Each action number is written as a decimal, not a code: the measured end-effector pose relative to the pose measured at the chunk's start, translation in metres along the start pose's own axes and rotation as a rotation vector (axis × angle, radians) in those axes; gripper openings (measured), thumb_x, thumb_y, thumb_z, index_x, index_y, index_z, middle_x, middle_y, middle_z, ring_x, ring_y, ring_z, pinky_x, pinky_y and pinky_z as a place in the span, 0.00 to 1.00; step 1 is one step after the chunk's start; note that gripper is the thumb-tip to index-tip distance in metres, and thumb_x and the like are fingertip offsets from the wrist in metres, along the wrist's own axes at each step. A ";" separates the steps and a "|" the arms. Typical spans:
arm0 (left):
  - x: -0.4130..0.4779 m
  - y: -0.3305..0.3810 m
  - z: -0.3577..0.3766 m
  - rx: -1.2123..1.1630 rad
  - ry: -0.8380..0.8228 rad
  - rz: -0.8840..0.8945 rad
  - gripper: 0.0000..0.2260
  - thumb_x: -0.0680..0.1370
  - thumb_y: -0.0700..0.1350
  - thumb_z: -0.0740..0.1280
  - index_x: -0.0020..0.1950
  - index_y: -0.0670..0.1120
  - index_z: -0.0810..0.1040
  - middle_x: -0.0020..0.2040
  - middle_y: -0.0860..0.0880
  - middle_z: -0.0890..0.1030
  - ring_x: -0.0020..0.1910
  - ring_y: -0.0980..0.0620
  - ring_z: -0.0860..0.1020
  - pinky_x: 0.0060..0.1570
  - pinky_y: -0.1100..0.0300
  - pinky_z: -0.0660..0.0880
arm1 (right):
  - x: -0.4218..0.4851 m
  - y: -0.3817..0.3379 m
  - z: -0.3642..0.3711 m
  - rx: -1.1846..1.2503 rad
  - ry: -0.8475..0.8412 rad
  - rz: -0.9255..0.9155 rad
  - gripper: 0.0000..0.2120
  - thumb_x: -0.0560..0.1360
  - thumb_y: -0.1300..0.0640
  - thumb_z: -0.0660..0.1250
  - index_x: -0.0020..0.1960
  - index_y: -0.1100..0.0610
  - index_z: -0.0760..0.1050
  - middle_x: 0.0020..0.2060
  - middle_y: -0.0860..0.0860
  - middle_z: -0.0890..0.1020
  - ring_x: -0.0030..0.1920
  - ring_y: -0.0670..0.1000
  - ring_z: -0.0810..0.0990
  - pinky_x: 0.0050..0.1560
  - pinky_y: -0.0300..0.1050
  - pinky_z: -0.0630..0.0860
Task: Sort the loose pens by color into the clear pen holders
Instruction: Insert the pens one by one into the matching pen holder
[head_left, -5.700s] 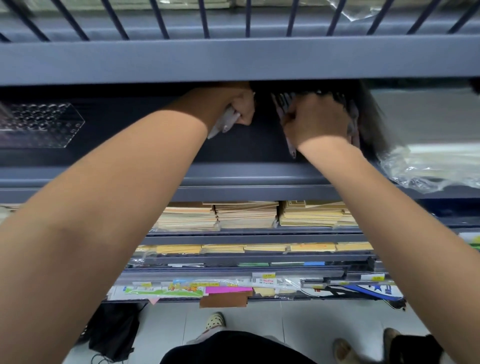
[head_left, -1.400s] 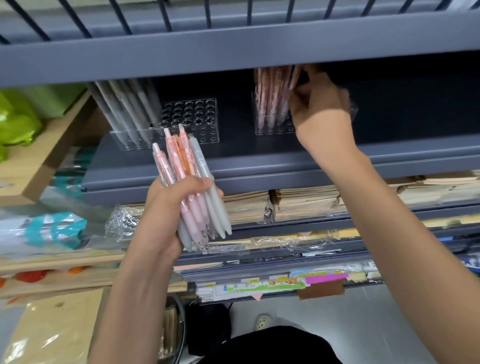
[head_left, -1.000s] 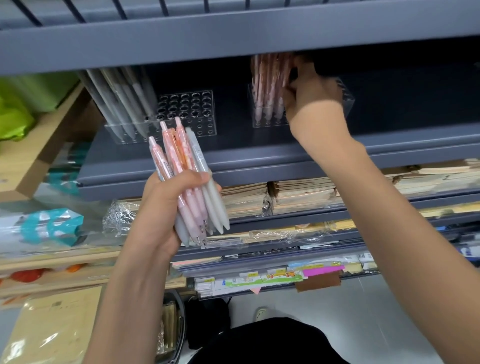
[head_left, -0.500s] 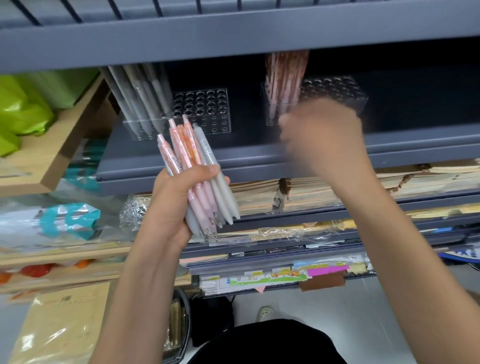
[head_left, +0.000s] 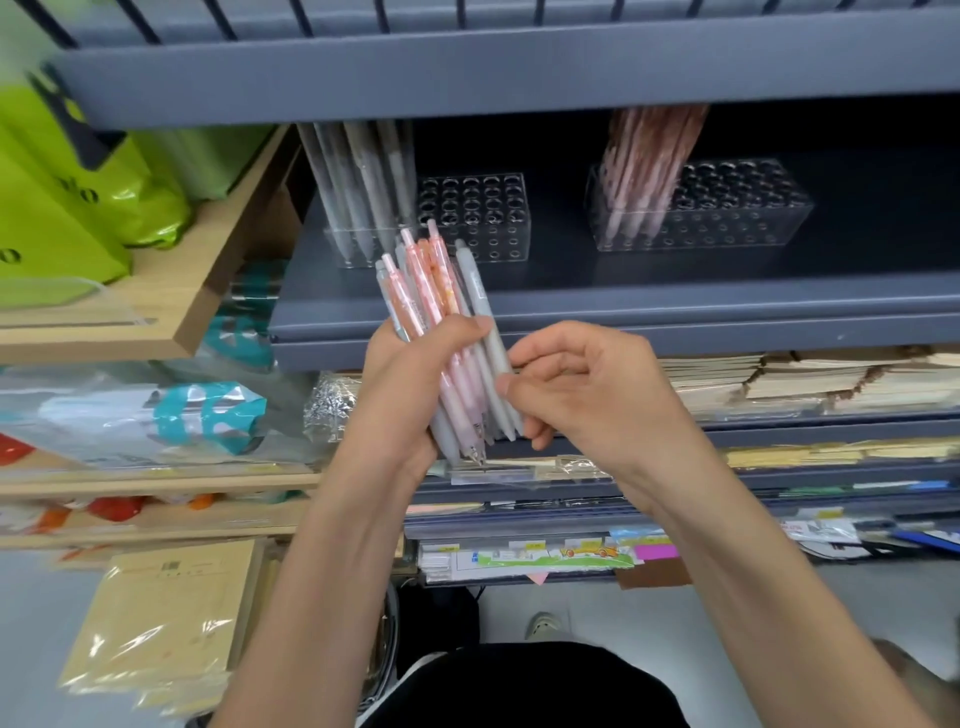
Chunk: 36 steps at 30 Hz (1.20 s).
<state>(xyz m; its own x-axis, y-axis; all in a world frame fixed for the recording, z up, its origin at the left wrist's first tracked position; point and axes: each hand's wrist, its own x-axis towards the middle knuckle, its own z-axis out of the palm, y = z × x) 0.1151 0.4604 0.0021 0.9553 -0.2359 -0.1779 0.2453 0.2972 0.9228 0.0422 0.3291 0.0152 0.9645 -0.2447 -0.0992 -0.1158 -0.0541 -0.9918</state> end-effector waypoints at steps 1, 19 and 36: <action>0.001 0.001 -0.002 -0.011 -0.005 -0.002 0.04 0.74 0.37 0.72 0.45 0.42 0.77 0.29 0.49 0.79 0.29 0.52 0.80 0.30 0.60 0.77 | 0.001 0.001 0.002 0.020 0.006 -0.004 0.07 0.70 0.65 0.75 0.46 0.59 0.79 0.30 0.52 0.82 0.26 0.50 0.79 0.28 0.41 0.76; 0.002 0.025 -0.080 -0.147 0.046 0.037 0.13 0.69 0.38 0.72 0.52 0.42 0.75 0.37 0.47 0.79 0.36 0.48 0.80 0.43 0.55 0.79 | 0.070 -0.034 0.030 0.164 0.040 -0.065 0.06 0.75 0.69 0.63 0.49 0.60 0.72 0.38 0.60 0.85 0.31 0.56 0.84 0.33 0.43 0.80; -0.007 0.035 -0.108 -0.156 0.042 0.040 0.11 0.68 0.36 0.70 0.48 0.40 0.74 0.36 0.45 0.76 0.35 0.48 0.78 0.39 0.55 0.78 | 0.119 -0.047 0.059 -0.053 0.253 -0.321 0.05 0.76 0.58 0.64 0.44 0.50 0.75 0.29 0.46 0.83 0.34 0.50 0.84 0.47 0.53 0.83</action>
<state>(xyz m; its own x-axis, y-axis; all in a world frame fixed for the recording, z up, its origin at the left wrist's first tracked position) 0.1352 0.5724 -0.0009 0.9701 -0.1836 -0.1591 0.2264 0.4460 0.8659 0.1764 0.3595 0.0456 0.8654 -0.4374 0.2444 0.1636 -0.2145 -0.9629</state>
